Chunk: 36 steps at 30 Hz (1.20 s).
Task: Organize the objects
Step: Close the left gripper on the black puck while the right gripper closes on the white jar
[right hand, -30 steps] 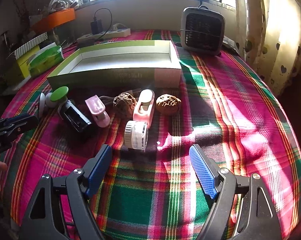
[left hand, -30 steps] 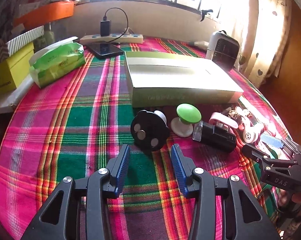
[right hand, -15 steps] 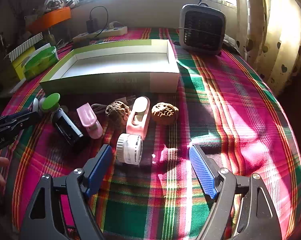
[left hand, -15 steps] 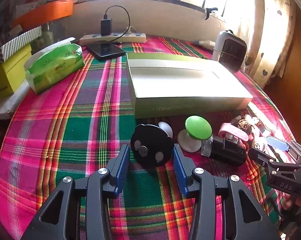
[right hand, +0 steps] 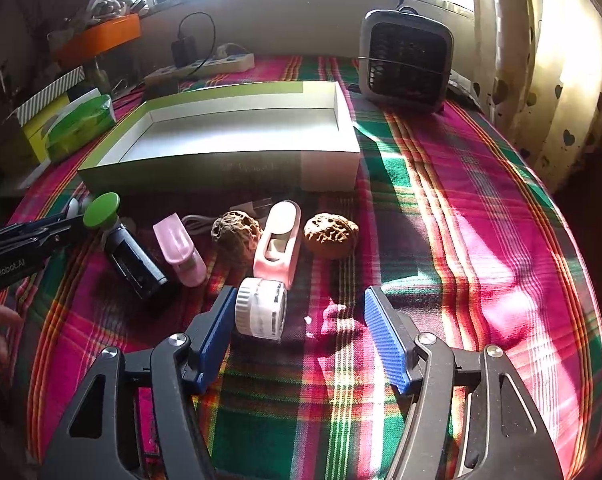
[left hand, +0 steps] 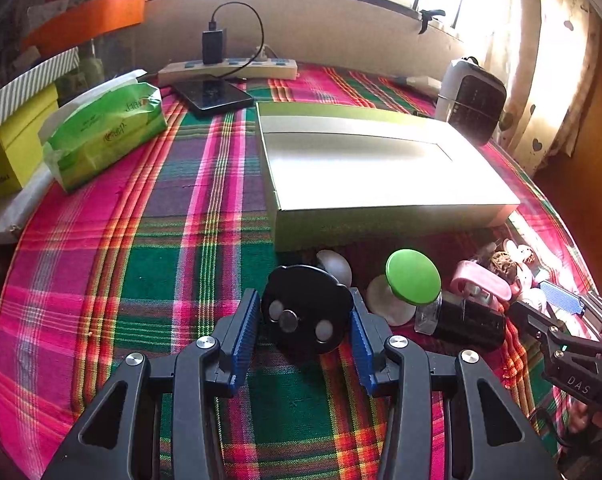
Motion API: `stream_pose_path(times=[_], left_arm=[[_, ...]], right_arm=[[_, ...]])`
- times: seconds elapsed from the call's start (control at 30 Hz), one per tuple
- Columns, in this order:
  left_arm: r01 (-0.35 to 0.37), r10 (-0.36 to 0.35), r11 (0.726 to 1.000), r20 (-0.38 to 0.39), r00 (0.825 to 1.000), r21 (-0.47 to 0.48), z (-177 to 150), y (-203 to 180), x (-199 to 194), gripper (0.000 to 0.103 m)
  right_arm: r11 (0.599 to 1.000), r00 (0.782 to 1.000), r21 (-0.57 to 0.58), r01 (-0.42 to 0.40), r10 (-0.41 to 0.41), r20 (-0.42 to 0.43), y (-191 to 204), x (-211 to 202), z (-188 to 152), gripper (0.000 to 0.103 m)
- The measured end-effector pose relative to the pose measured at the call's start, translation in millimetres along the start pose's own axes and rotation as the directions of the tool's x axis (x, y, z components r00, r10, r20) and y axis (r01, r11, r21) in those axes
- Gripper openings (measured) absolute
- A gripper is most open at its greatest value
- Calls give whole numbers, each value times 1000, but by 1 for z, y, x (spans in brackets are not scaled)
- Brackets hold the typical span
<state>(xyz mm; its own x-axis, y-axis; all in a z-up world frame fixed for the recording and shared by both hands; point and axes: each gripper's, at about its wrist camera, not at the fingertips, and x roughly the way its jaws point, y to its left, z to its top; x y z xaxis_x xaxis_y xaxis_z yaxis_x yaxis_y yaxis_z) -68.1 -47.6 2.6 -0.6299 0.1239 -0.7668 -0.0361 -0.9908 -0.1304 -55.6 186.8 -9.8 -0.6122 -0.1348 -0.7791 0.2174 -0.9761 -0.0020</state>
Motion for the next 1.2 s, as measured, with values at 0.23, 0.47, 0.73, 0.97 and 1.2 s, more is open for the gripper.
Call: stream_pose_path(times=[0.23,0.47,0.73,0.97,1.2], left_arm=[[6,-6,1000,-6,1000,-16,2,1,3,41],[3,-3,1000,-6,1000,-23,2,3,2,40],[5,-5,1000,-3,1000,-30,1,4,0,40],[0,0,1000,12,1000,-26,-2,5,-7,39],[1,0,1000,23,1000,-20,-3,4,-12,39]], right_arm=[[1000,1000,8,2,-2,5,-1,-1,0,56],[1000,1000,12,4,-4,15,-2,-3,-2,46],[1000,1000,10,5,-6,22,-3,-5,-4,35],[1000,1000,8,3,-3,23,-3,-6,-4,30],[1000,1000,11,-2,2,29,-3,-8,-6,21]])
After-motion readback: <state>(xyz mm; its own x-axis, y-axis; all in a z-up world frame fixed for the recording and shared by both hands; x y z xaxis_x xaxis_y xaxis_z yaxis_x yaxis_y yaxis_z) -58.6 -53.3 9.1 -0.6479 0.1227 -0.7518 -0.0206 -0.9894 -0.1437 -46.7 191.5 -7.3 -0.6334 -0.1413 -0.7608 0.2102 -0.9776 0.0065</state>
